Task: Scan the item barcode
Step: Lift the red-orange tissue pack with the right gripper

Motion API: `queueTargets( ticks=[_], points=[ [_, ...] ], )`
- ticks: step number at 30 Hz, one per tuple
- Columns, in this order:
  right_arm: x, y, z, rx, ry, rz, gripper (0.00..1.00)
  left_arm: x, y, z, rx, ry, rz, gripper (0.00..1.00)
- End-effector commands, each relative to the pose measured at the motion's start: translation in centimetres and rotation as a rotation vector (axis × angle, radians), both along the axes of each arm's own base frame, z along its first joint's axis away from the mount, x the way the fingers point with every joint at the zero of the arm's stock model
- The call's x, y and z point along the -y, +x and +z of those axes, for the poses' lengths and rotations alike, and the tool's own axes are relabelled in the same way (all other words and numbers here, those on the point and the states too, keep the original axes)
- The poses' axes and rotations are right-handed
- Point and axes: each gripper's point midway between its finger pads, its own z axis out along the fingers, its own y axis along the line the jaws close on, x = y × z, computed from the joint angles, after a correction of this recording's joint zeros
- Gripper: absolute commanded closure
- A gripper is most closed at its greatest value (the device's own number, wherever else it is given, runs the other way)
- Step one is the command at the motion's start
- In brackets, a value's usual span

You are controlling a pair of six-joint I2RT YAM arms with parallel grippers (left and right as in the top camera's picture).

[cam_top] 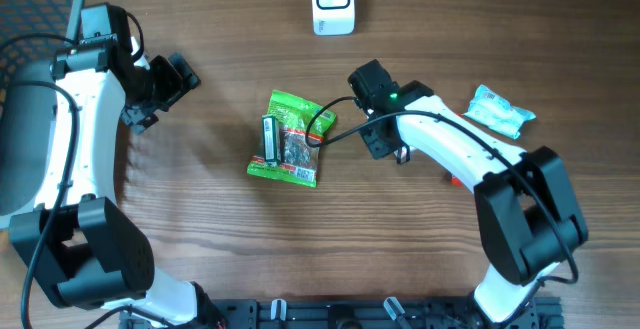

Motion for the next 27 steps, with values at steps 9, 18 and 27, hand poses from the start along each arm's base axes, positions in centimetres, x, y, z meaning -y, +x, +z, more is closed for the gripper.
queueTargets(
  ticks=[9, 18, 27],
  points=[
    [1.0, -0.7, -3.1, -0.021, -0.053, -0.047, 0.74, 0.1, -0.1, -0.4, -0.01, -0.008, -0.009, 0.0],
    [0.1, 0.3, -1.6, 0.006, -0.02, -0.017, 0.74, 0.1, -0.1, -0.4, -0.01, -0.008, -0.008, 0.0],
    [0.7, 1.1, 1.1, 0.085, -0.037, -0.024, 0.72, 0.1, -0.1, -0.4, -0.01, -0.008, -0.009, 0.0]
  ],
)
